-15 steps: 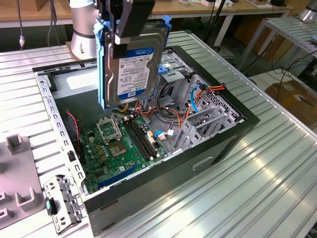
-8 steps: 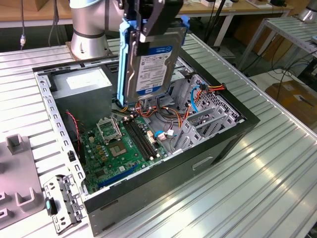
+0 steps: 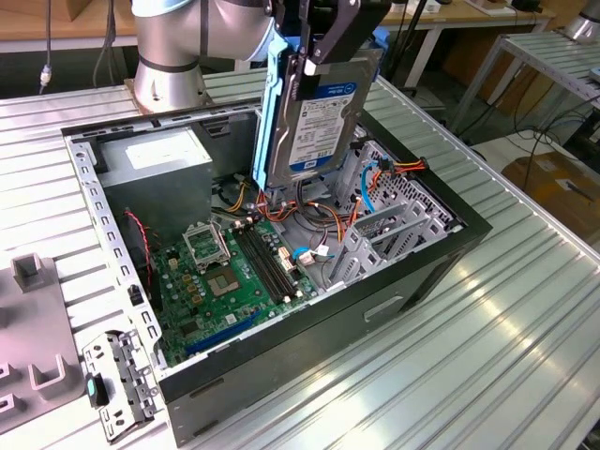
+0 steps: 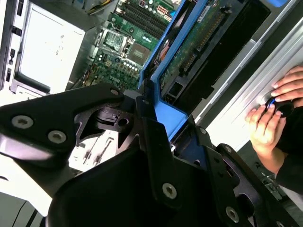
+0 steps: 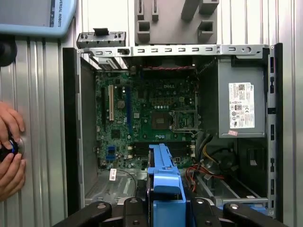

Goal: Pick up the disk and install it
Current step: 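Insert the disk into the insertion slot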

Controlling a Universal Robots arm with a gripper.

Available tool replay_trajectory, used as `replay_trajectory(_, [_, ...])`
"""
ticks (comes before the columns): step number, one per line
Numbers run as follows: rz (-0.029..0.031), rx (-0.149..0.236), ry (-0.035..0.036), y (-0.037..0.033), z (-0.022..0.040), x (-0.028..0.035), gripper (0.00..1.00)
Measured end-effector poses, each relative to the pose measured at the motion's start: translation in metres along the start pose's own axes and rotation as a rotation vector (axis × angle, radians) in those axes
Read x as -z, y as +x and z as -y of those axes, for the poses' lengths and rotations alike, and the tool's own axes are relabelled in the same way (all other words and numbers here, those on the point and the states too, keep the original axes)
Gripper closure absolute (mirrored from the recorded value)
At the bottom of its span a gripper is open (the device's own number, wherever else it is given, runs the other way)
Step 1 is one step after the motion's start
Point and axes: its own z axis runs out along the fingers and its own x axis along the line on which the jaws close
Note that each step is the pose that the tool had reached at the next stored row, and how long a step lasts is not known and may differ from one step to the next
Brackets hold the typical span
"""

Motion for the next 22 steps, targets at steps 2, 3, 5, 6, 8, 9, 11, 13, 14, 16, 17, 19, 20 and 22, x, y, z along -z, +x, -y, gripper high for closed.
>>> replay_trajectory(2, [0.0000,0.000,0.0000,0.0000,0.0003,0.0000,0.63])
replay_trajectory(3, [0.0000,0.000,0.0000,-0.0001,0.0004,0.0000,0.63])
replay_trajectory(5, [0.0000,0.000,0.0000,-0.0001,0.0004,0.0000,0.63])
replay_trajectory(6, [0.0000,0.000,0.0000,-0.0001,0.0005,0.0000,0.63])
replay_trajectory(8, [0.0000,0.000,0.0000,-0.0001,0.0005,0.0000,0.63])
replay_trajectory(9, [0.0000,0.000,0.0000,-0.0001,0.0005,0.0000,0.63])
replay_trajectory(11, [0.0000,0.000,0.0000,-0.0001,0.0005,0.0000,0.63])
replay_trajectory(13, [0.0000,0.000,0.0000,0.0005,0.0005,0.0000,0.63])
replay_trajectory(14, [0.0000,0.000,0.0000,0.0010,0.0005,0.0000,0.63])
replay_trajectory(16, [0.0000,0.000,0.0000,0.0042,0.0006,-0.0001,0.63])
replay_trajectory(17, [0.0001,0.000,0.0000,0.0061,0.0007,-0.0002,0.63])
replay_trajectory(19, [0.0000,0.000,0.0000,0.0086,0.0008,-0.0002,0.63])
replay_trajectory(20, [0.0000,0.000,0.0001,0.0100,0.0008,-0.0003,0.63])
replay_trajectory(22, [-0.0001,0.000,0.0000,0.0126,0.0009,-0.0003,0.63])
